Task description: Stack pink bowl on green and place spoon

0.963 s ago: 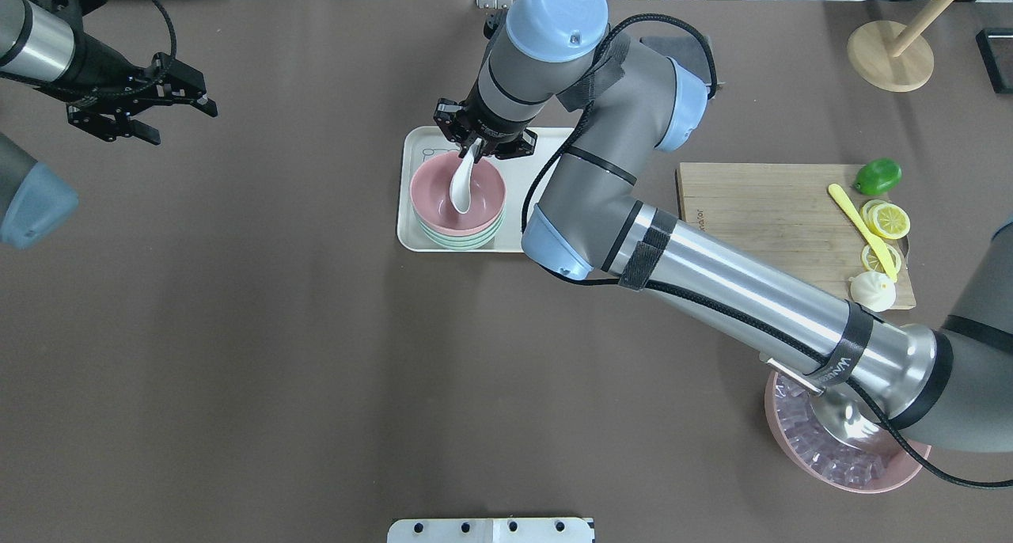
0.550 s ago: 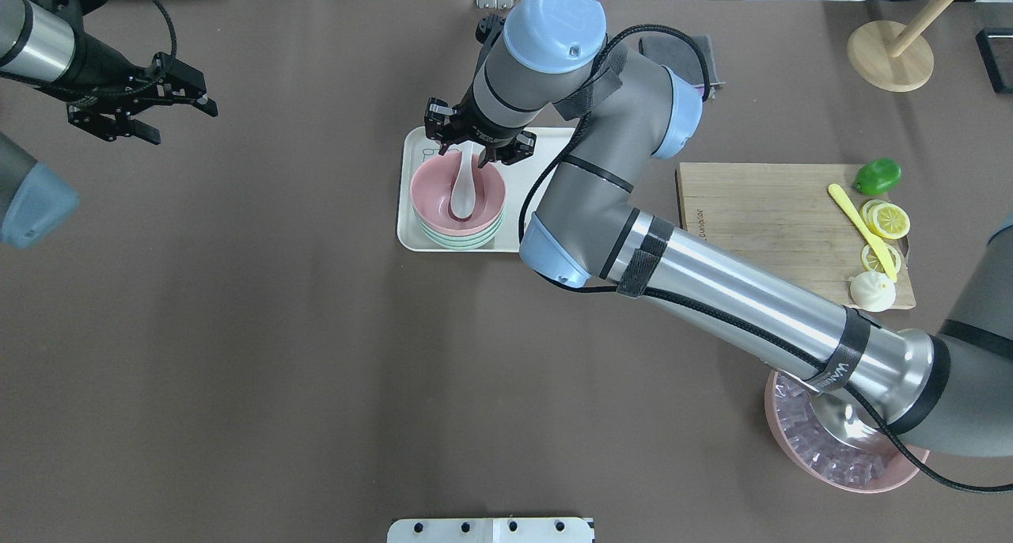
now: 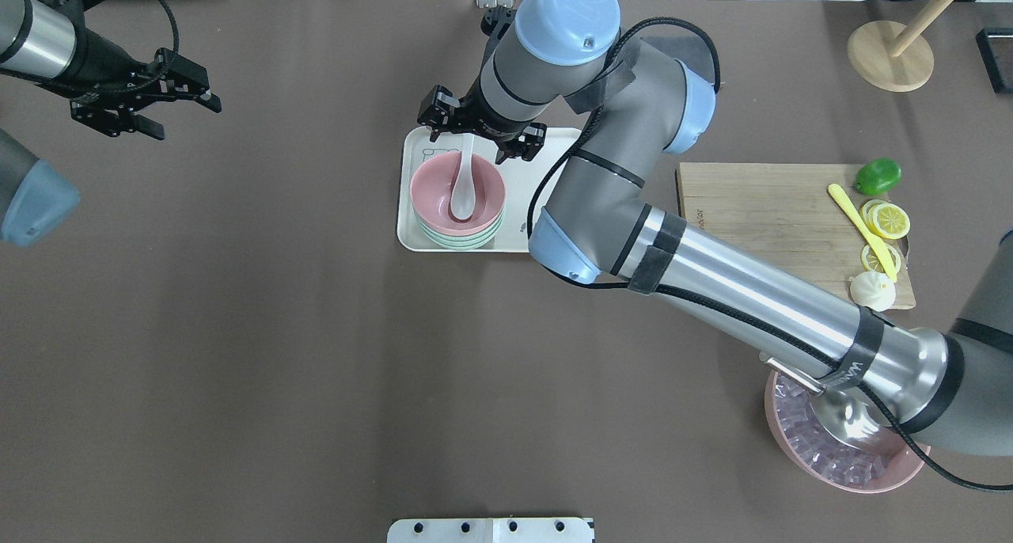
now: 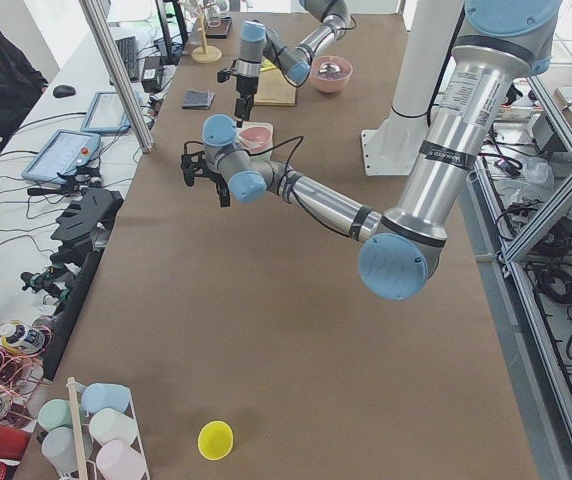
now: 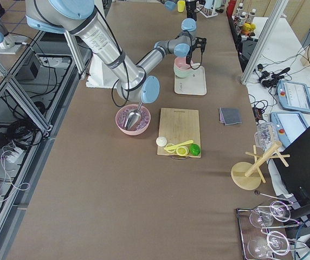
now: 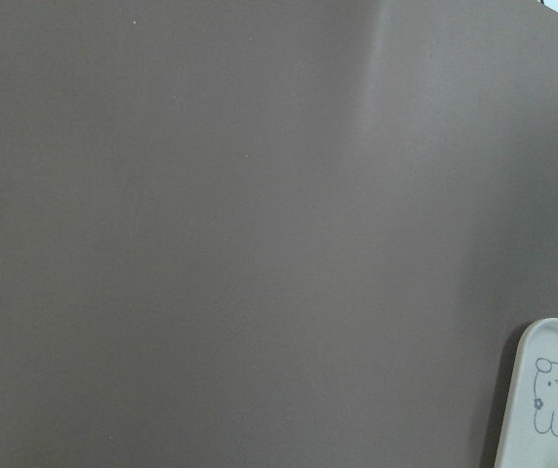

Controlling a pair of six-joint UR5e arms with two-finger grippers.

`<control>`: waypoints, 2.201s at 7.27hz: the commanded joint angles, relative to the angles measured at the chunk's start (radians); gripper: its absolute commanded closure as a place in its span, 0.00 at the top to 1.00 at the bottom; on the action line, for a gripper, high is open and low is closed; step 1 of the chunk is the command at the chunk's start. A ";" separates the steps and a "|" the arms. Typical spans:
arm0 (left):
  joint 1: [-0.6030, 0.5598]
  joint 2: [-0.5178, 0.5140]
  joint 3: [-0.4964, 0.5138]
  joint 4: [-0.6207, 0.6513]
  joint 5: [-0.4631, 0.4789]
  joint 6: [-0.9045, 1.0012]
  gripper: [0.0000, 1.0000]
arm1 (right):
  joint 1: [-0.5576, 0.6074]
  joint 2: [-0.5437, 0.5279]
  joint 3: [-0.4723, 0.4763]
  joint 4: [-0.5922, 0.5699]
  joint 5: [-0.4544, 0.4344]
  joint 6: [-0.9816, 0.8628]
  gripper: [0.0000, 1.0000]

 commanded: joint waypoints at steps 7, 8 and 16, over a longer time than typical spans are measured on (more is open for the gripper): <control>-0.374 0.232 -0.012 0.276 0.037 0.902 0.98 | 0.563 -0.653 0.404 -0.581 0.218 -1.216 1.00; -0.423 0.298 -0.005 0.281 0.018 0.987 0.98 | 0.666 -0.668 0.307 -0.581 0.293 -1.328 1.00; -0.442 0.378 0.055 0.285 -0.002 0.984 0.98 | 0.785 -0.813 0.281 -0.580 0.321 -1.383 1.00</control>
